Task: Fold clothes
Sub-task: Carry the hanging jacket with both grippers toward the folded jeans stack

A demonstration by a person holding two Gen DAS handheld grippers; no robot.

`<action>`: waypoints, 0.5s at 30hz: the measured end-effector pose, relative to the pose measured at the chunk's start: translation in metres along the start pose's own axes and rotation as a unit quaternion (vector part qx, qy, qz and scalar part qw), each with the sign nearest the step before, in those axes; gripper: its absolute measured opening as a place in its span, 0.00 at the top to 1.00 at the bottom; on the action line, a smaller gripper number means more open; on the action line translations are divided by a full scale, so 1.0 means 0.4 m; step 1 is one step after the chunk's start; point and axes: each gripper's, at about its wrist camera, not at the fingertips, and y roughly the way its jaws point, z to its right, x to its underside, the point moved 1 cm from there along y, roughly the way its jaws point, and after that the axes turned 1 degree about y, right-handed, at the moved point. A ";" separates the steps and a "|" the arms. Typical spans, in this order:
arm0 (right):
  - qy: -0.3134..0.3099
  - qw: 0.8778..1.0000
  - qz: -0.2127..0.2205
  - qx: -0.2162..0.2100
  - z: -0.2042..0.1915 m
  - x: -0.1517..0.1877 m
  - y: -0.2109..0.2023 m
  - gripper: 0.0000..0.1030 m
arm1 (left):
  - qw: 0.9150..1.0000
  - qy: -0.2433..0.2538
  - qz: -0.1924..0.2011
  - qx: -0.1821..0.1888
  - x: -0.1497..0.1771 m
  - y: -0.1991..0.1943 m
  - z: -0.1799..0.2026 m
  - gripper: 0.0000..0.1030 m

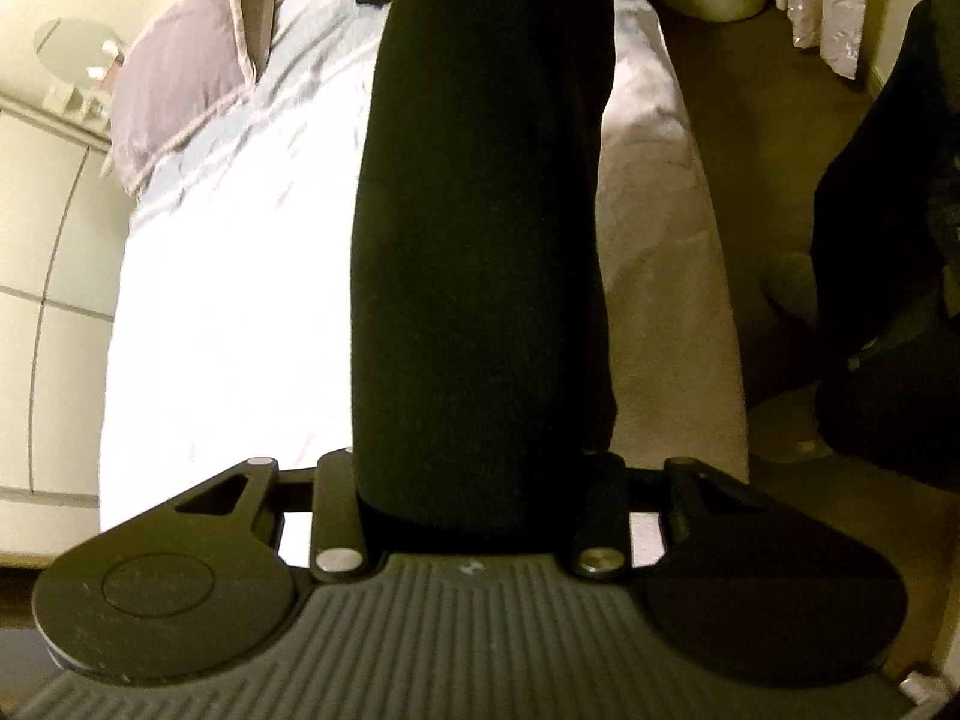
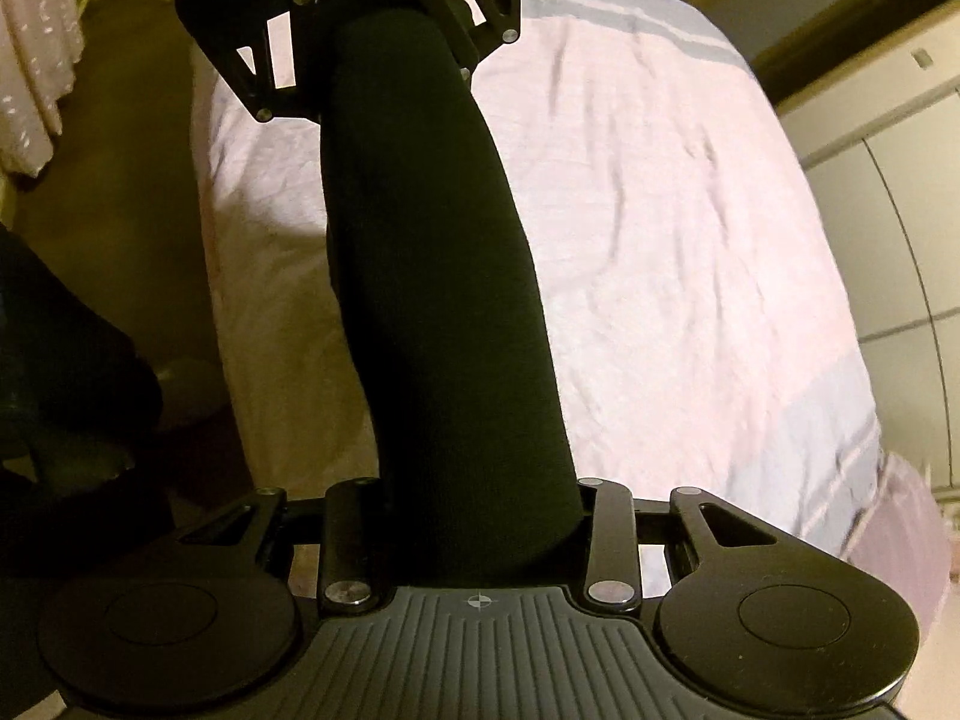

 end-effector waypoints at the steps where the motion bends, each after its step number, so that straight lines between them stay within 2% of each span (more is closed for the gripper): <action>1: 0.005 1.000 -0.002 0.007 0.011 0.001 -0.014 0.65 | 1.000 0.006 0.005 -0.004 -0.012 -0.003 -0.020 0.67; 5: 0.033 0.999 -0.014 0.037 0.049 0.014 -0.065 0.65 | 0.999 0.032 0.028 -0.017 -0.057 -0.009 -0.083 0.67; 7: 0.052 0.997 -0.024 0.051 0.062 0.027 -0.088 0.65 | 0.998 0.048 0.044 -0.021 -0.068 -0.027 -0.073 0.67; 10: 0.092 0.992 -0.043 0.068 0.069 0.059 -0.116 0.65 | 0.994 0.075 0.071 -0.019 -0.077 -0.076 0.001 0.67; 13: 0.129 0.987 -0.068 0.074 0.060 0.098 -0.137 0.65 | 0.990 0.107 0.095 -0.005 0.040 -0.185 0.171 0.67; 15: 0.154 0.982 -0.083 0.074 0.051 0.126 -0.155 0.65 | 0.986 0.129 0.108 0.005 -0.006 -0.188 0.184 0.67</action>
